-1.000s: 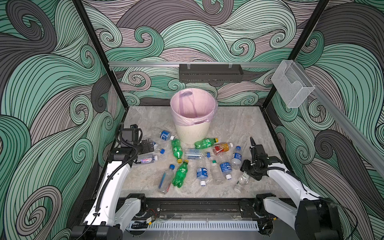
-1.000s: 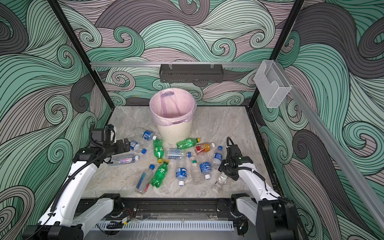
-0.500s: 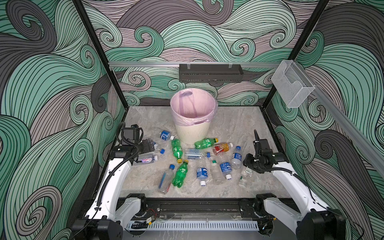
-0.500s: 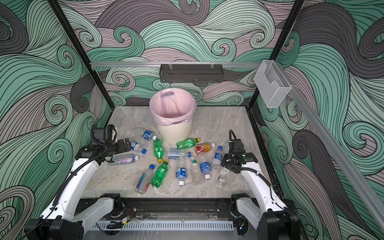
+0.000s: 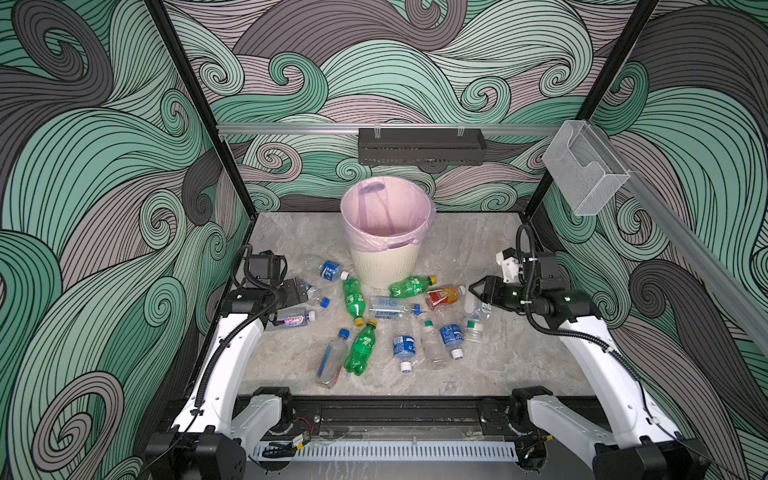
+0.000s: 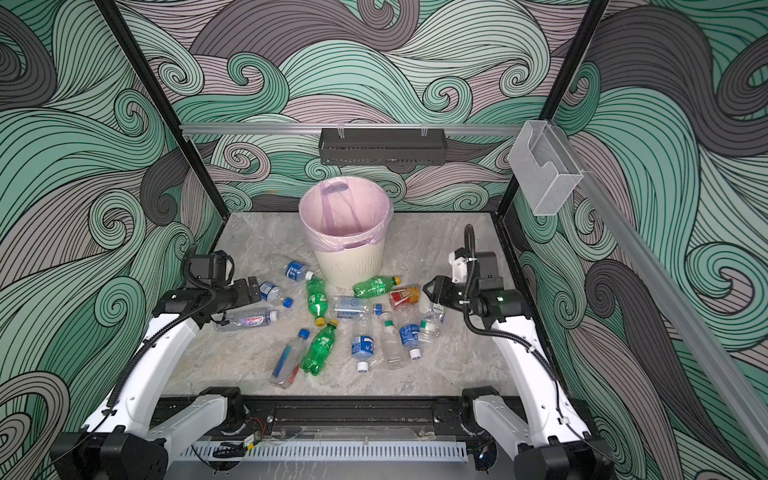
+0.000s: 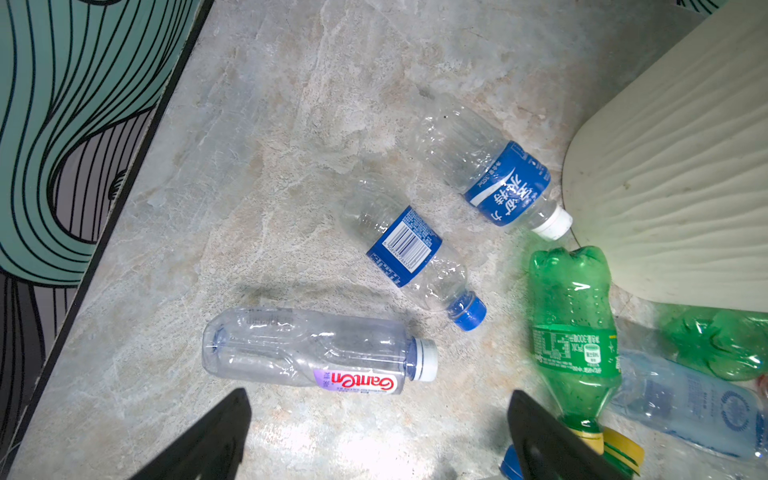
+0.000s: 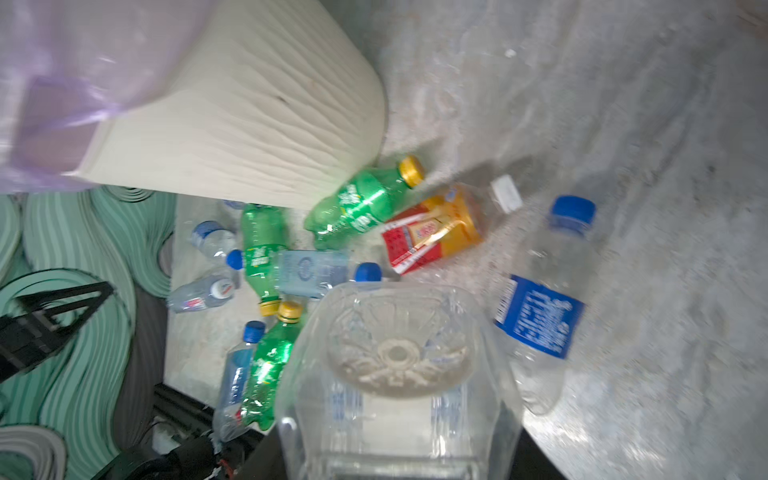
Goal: Throw the plastic bottles in the bin
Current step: 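Lift the clear bottle with right gripper and carry it over the bin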
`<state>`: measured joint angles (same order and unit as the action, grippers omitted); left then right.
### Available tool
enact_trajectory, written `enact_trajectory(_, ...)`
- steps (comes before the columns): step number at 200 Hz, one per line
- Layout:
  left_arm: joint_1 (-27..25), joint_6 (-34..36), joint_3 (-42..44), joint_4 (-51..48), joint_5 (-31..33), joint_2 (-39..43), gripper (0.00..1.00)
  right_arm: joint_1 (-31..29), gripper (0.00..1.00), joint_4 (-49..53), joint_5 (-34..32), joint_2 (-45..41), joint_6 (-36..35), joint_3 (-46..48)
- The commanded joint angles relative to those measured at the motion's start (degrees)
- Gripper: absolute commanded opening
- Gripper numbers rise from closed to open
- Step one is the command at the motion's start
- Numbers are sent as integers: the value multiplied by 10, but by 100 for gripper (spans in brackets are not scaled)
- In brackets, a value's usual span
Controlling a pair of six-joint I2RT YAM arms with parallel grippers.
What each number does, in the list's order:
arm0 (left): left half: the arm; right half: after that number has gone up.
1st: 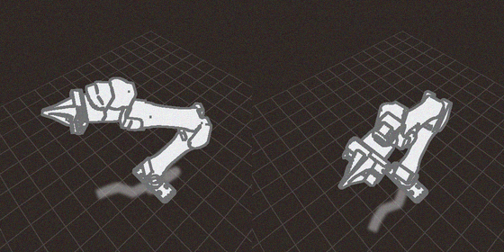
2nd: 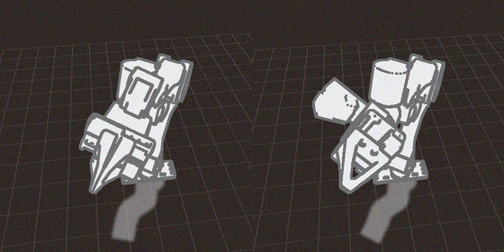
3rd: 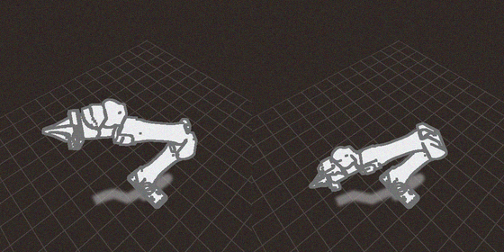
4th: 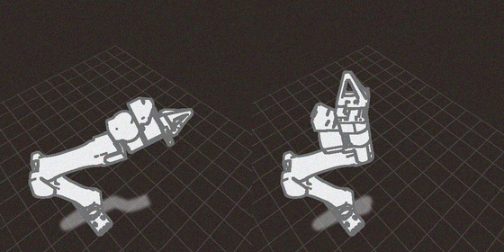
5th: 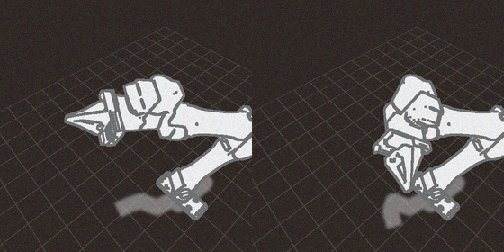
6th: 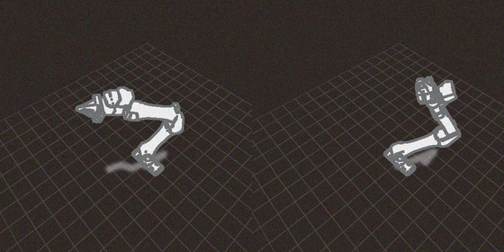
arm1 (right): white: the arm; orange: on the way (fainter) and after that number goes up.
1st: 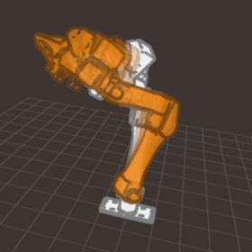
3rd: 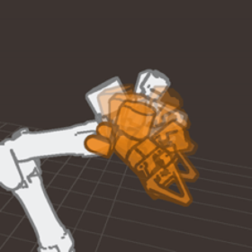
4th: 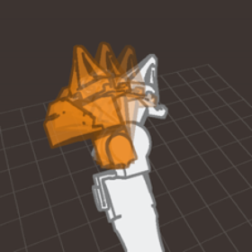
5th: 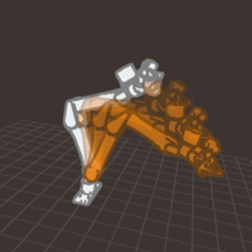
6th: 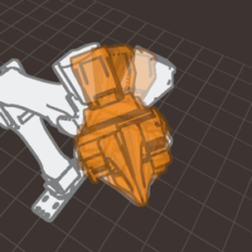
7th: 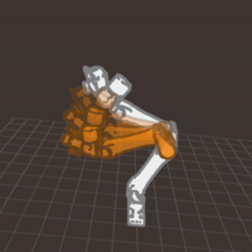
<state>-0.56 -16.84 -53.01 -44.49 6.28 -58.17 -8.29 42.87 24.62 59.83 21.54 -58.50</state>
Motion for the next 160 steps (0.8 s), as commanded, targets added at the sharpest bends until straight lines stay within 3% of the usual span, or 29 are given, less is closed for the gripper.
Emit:
enact_trajectory(1,-2,-26,-8,-28,17,0,99,-34,53,-73,94,46,-19,-106)
enact_trajectory(40,-1,-58,-1,-37,28,9,99,-98,53,-169,107,255,33,-421)
enact_trajectory(62,0,-90,-1,-51,41,3,99,-126,71,-162,70,422,68,-660)
enact_trajectory(73,1,-101,-2,-55,44,-1,99,-135,91,-114,52,496,65,-781)
enact_trajectory(93,0,-118,-9,-73,48,-14,99,-147,96,-13,32,564,28,-925)
enact_trajectory(114,1,-118,-10,-89,48,-28,99,-155,97,-1,15,519,-8,-863)
enact_trajectory(160,2,-138,-9,-106,58,-35,99,-156,100,-169,10,281,-25,-472)
